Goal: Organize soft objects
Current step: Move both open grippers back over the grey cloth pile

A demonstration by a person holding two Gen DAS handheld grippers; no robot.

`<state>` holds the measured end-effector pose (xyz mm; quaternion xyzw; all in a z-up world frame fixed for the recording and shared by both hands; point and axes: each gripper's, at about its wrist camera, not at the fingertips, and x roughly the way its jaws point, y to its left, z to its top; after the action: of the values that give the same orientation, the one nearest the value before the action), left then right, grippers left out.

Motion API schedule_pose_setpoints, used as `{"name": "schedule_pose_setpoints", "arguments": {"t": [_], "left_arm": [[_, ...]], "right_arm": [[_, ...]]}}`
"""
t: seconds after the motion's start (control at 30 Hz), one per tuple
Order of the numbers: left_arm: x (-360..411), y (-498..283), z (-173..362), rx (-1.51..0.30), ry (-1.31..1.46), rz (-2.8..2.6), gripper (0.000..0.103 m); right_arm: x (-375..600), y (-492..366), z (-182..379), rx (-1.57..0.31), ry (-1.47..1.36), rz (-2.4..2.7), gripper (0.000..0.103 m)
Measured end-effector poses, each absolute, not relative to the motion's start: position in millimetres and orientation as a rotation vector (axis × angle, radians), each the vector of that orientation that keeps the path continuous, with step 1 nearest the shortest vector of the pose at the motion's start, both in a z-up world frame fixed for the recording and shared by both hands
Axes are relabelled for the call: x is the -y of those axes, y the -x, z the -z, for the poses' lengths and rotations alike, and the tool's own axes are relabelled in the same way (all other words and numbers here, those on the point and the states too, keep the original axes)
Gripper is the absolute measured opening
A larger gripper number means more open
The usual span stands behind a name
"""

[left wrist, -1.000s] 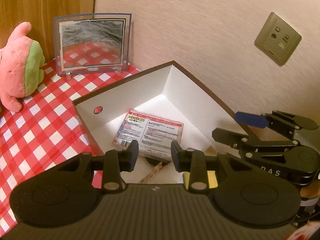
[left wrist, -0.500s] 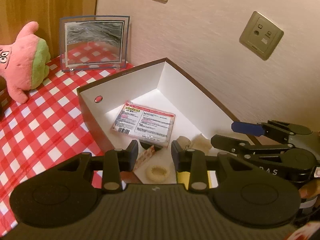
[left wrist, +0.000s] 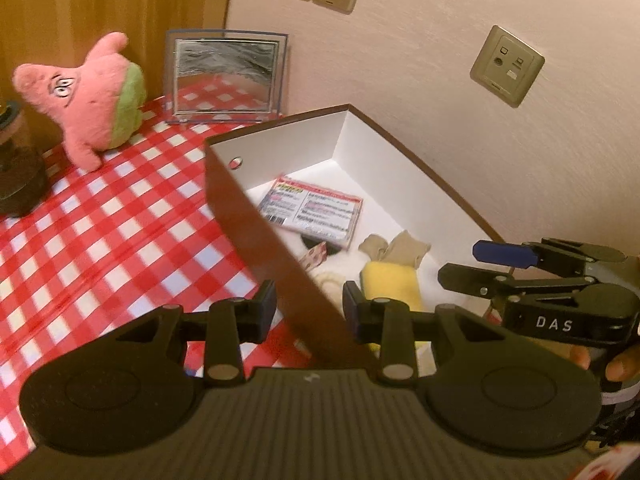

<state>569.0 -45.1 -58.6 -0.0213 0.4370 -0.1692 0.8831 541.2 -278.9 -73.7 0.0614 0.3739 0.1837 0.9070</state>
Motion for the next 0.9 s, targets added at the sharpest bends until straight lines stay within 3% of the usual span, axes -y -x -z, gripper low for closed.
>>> {"name": "schedule_pose_setpoints", "arguments": {"t": [0.47,0.9], "left_arm": [[-4,-492,57,-0.92,0.074,0.255,0.033],[-60,-434,64,-0.944,0.125,0.098,0.035]], "right_arm": [[226,-486,63,-0.774,-0.092,-0.545,0.059],[158,-458,90,-0.849,-0.025,-0.707,0.059]]}}
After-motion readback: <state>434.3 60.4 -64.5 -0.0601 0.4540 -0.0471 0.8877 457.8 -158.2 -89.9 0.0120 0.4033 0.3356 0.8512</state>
